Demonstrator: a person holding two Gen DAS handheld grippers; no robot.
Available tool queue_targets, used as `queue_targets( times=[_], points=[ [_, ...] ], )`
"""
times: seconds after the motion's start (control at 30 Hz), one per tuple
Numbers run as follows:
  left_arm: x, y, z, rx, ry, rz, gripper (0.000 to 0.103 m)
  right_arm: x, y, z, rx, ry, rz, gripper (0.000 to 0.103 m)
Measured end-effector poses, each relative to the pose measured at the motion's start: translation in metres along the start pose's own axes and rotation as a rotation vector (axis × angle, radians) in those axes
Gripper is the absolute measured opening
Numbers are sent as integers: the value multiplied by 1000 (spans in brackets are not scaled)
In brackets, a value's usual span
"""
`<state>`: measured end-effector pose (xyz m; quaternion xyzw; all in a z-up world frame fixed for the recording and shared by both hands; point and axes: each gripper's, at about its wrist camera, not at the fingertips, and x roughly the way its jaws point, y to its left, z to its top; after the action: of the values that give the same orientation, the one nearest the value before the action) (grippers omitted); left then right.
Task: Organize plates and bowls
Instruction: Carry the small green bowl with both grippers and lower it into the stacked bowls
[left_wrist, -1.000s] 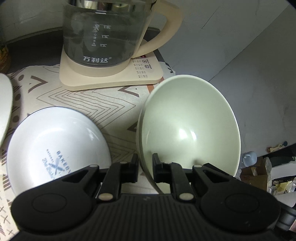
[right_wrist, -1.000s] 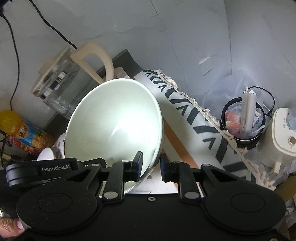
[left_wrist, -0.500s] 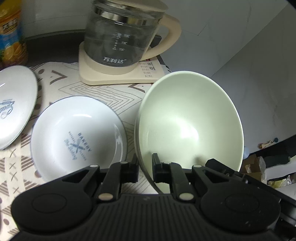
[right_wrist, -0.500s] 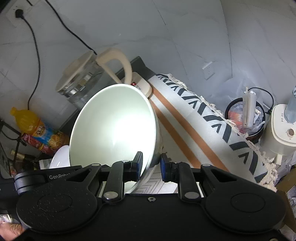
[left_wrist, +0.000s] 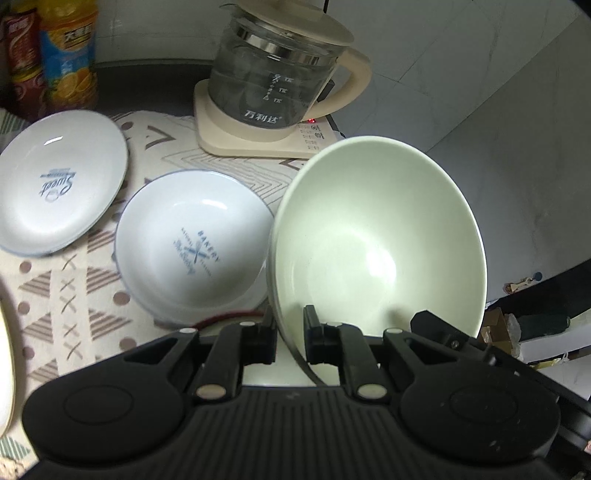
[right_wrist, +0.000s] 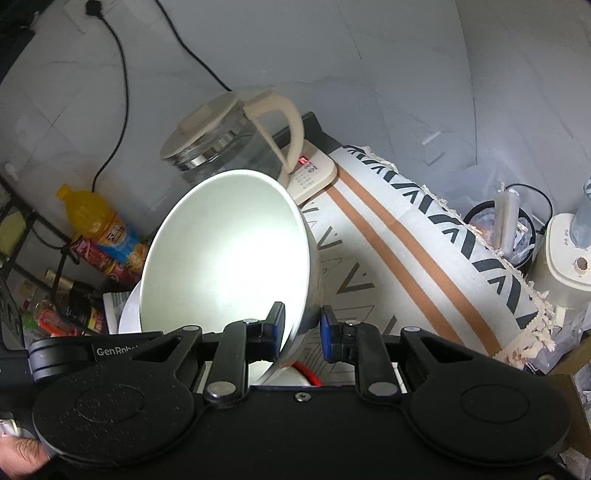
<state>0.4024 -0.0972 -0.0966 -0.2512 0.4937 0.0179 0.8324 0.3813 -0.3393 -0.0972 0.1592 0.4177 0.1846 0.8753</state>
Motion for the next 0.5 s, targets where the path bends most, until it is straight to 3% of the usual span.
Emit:
queue_targets(
  times=[0.5],
  points=[
    [-21, 19, -44, 9, 47, 0, 13, -21, 12, -39, -56, 38, -11, 20]
  ],
)
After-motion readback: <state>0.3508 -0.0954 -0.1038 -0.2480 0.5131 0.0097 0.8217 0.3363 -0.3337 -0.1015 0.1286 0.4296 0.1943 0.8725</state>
